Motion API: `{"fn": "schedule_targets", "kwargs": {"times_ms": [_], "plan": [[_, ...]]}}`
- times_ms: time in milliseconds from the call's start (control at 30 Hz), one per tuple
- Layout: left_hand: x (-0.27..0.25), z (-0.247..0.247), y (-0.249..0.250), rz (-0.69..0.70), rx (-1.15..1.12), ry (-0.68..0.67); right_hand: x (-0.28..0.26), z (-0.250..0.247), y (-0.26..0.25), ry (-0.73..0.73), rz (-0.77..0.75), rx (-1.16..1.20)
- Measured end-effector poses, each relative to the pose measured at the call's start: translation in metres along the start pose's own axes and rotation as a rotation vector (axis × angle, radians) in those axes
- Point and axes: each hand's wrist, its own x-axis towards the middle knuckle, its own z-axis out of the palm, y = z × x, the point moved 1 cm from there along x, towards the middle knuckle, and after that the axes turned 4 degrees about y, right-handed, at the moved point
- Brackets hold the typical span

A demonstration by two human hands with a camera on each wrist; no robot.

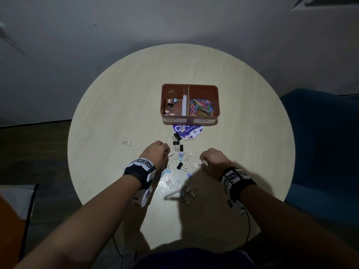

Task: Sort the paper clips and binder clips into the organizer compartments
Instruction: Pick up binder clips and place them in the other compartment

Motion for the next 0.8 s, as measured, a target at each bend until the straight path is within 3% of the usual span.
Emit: {"fn": "schedule_targets", "kwargs": {"times_ms": [167,533,800], "plan": [[-0.006,-0.002,-0.005,-0.059,-0.072,0.063,-0.004,0.012,-0.018,0.063,-0.131,0.031],[-0.014,-0.002,-0.013,-0.013,0.024,-0.014,0.000,0.015,-0.025,-0.031,-0.097,-0.087],[-0.017,-0.006,-0.015,-0.111,-0.049,0.046,0.002,0.005,-0.026,-0.016,-0.007,-0.025]]}}
